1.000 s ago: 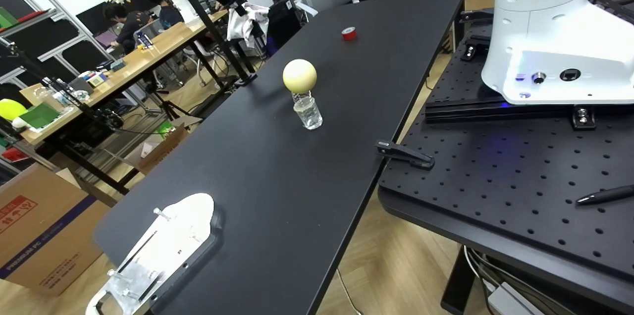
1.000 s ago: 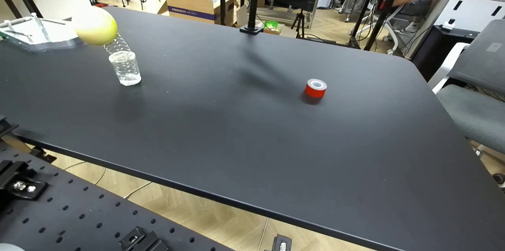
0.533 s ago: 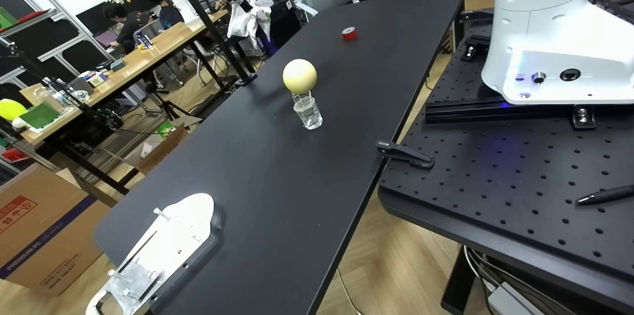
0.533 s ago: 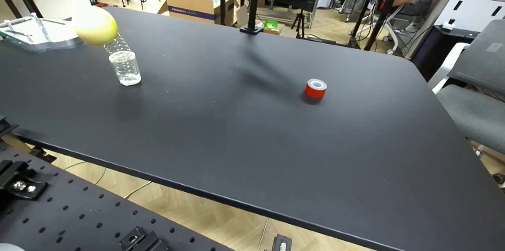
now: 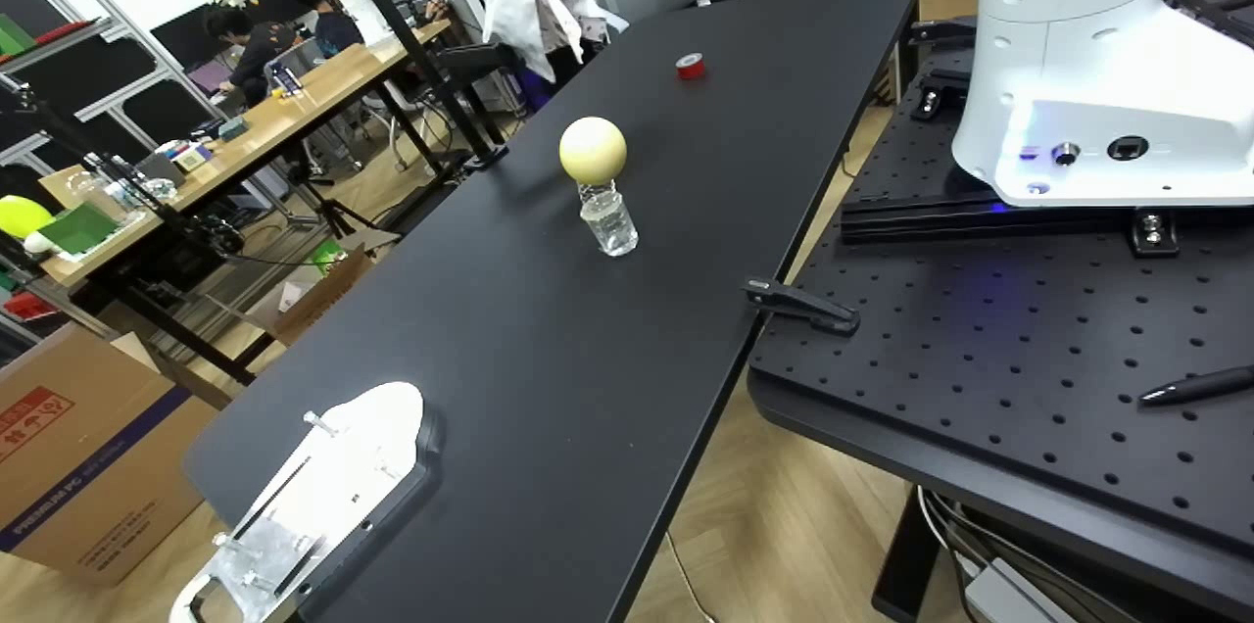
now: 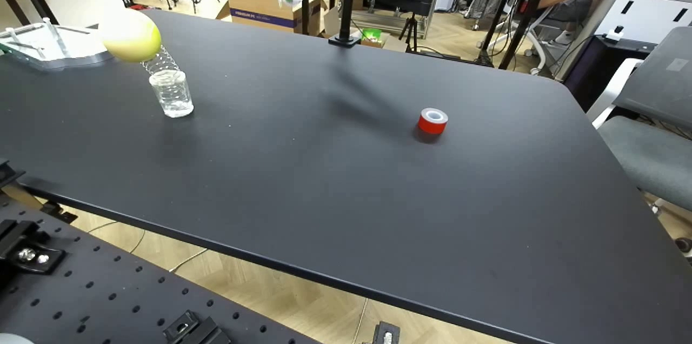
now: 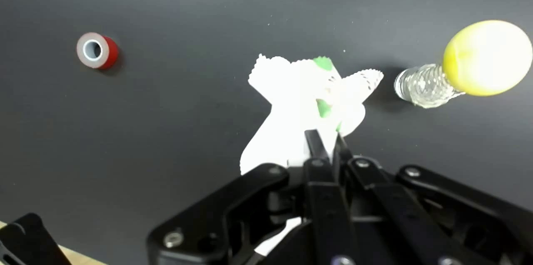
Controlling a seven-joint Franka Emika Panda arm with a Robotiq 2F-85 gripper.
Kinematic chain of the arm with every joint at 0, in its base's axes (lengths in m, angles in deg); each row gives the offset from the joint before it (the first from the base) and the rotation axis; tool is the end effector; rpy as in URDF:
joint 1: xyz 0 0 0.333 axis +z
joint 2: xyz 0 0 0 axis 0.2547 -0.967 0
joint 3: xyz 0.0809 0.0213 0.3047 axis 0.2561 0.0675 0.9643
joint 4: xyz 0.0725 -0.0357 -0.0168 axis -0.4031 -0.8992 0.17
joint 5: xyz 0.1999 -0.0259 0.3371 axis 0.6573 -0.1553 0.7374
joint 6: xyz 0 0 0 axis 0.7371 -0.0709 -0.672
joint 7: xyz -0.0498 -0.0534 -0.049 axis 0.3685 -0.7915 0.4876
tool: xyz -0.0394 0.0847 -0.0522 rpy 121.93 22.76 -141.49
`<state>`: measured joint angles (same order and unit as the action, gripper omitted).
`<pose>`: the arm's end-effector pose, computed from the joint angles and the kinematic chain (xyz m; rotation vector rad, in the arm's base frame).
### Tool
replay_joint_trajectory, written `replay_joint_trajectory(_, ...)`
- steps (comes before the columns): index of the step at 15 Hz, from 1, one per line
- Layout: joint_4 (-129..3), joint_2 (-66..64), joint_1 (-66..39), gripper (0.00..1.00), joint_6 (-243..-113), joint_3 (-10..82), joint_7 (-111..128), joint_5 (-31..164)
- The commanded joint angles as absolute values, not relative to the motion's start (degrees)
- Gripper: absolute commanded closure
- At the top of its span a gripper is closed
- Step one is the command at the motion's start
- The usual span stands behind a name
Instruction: Unhang the white cloth from the black stand
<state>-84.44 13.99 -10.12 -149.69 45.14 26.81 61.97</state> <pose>0.5357 0.0821 0.4370 2.9356 0.6789 -0.2516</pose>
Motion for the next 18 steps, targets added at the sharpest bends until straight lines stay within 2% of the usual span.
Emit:
replay_joint_trajectory(1, -95.1, 23.2, -11.5, 0.98, -153.2, 43.5, 24.1, 63.0)
replay_joint_trajectory(10, -108.3, 26.2, -15.9, 0.98, -170.0, 39.0, 22.4, 60.9)
replay_joint_trajectory(18, -116.0, 23.4, -16.7, 0.98, -186.0, 40.0, 11.1, 59.0)
